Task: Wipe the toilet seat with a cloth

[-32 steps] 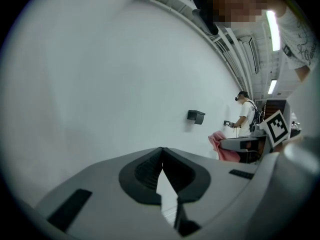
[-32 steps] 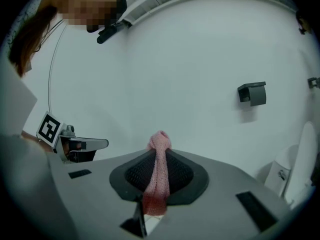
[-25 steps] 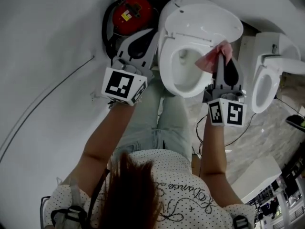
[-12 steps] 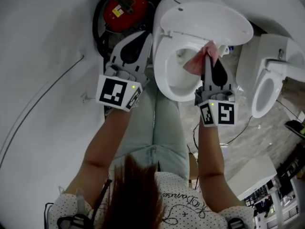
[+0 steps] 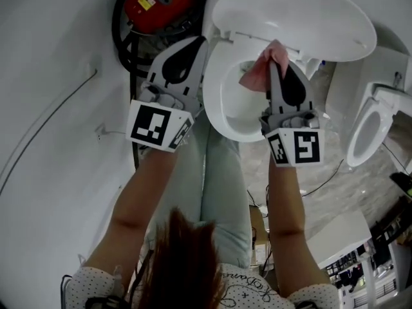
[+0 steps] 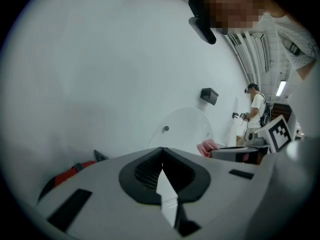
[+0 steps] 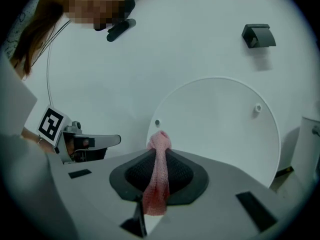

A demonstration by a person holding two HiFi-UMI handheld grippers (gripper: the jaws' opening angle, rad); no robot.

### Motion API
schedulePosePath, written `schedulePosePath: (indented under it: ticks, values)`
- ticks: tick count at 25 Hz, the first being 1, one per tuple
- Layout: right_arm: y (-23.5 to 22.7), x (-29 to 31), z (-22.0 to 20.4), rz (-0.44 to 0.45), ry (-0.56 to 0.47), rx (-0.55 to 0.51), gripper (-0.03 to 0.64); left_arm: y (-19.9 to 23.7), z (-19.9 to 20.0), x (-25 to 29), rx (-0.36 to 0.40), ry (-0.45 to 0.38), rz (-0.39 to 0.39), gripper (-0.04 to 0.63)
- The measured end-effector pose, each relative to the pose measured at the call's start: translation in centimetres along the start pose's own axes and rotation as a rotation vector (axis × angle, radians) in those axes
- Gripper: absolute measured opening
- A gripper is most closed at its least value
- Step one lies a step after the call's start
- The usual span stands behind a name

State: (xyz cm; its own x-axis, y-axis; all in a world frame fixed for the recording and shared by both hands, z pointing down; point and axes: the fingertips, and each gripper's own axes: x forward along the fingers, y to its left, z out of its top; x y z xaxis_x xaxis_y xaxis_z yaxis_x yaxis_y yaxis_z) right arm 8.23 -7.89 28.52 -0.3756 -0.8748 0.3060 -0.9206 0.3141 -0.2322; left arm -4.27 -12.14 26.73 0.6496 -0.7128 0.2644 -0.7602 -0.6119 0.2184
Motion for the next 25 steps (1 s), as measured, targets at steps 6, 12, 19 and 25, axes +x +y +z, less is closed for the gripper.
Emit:
schedulePosePath:
  ticks: [6,12,19,25]
  values:
    - [-1.4,1.6,-4.3,-0.016,0.024,0.008,0.061,1.7,-4.4,1.4,0.003,0.021,0.024,0.005]
    - [-2.2,3.2,-8.4,-0.027,0.074,-0.013,0.062,3.4,-8.0,2.6,0.01,0.049,0.039,0.005]
    - [-3.0,5.7,-12.6,-0.017,0.151,-0.05,0.063,5.3,-11.2,3.2,-0.003,0.075,0.074,0.005]
    - [-3.2,7.9,-15.5,-0.013,0.213,-0.083,0.063,6.5,-13.4,3.3,-0.024,0.112,0.098,0.005]
